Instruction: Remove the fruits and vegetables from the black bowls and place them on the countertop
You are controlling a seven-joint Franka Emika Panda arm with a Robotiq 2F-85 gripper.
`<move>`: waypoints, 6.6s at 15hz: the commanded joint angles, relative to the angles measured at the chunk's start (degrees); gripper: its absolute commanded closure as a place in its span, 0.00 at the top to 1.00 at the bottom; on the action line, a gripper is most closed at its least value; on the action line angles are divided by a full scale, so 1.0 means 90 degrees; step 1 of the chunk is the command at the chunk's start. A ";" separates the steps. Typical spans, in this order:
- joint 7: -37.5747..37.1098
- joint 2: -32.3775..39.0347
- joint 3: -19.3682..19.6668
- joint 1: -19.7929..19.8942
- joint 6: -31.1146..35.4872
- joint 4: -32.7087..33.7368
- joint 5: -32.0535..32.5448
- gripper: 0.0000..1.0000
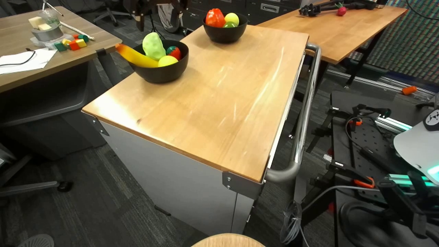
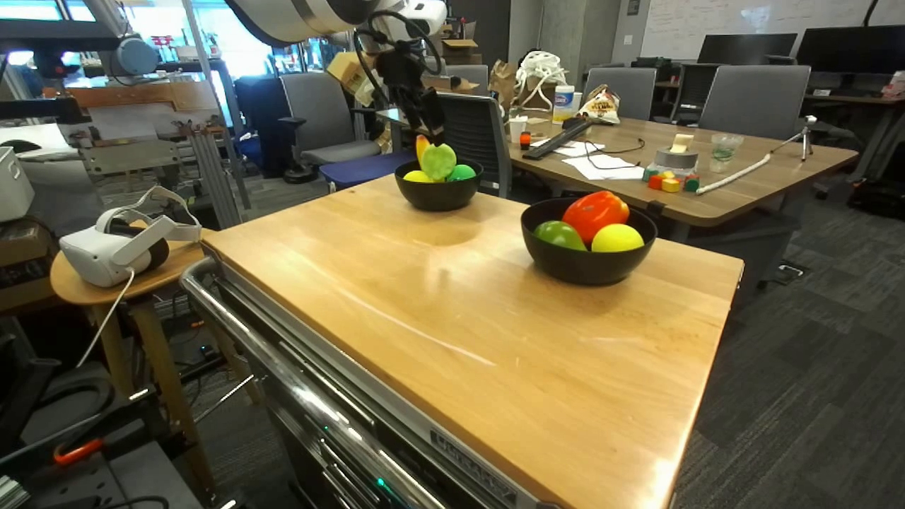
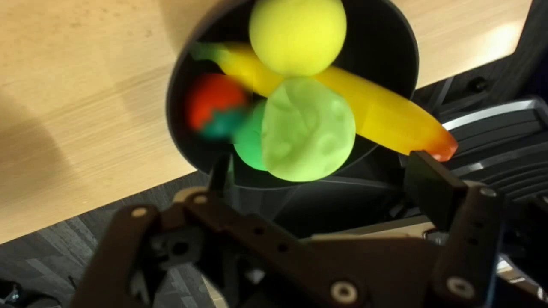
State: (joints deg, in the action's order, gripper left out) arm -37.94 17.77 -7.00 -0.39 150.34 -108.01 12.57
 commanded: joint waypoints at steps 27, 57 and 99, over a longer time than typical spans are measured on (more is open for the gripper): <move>0.0186 0.0359 0.1264 -0.1103 -0.1371 0.0838 -0.0312 0.17; -0.0391 -0.1086 -0.0008 -0.1203 -0.2071 -0.2381 -0.1262 0.58; 0.3275 0.3086 0.0642 -0.1377 -0.4126 0.5270 0.0548 0.37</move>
State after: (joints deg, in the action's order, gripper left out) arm -12.90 41.38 -2.04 -12.26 119.66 -68.91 20.01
